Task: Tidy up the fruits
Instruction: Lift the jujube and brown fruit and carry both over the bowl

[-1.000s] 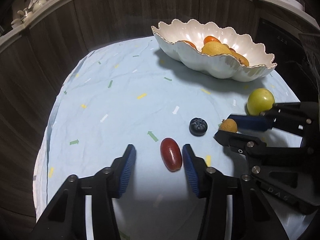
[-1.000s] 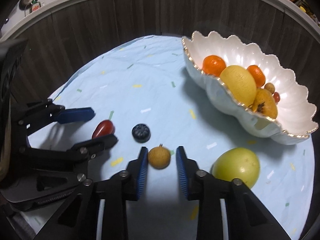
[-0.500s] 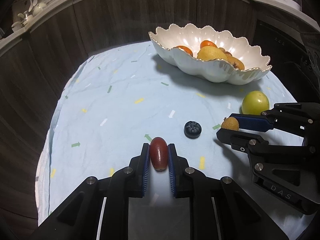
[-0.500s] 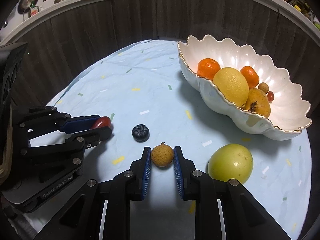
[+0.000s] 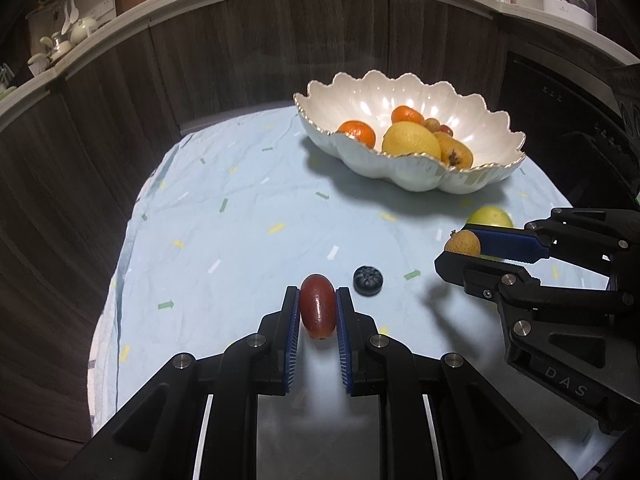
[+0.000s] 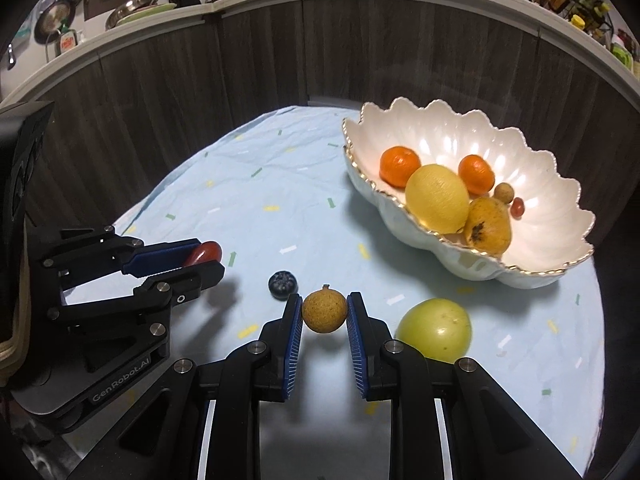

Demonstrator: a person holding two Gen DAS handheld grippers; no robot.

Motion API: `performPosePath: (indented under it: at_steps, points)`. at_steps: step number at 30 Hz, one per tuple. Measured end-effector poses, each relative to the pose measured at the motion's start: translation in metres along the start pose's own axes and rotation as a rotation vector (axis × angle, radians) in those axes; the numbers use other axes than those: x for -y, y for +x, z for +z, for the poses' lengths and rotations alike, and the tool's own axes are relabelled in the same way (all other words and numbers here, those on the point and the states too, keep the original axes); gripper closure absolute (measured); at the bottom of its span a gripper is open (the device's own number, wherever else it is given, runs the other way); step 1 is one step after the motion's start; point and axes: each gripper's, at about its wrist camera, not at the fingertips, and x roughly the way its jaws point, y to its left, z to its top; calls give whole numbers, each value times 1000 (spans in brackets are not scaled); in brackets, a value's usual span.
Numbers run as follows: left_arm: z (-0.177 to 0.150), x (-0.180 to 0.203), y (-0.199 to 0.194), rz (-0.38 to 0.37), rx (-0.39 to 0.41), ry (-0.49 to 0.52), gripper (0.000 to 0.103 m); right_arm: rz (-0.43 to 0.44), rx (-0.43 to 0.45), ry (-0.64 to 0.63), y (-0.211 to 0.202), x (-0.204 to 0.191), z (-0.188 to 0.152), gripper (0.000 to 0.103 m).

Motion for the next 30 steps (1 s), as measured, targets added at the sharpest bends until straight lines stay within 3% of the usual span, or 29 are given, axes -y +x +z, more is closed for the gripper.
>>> performPosePath:
  at_steps: [30]
  points:
    - [84, 31, -11, -37, 102, 3, 85, -121, 119, 124, -43, 68, 40, 79]
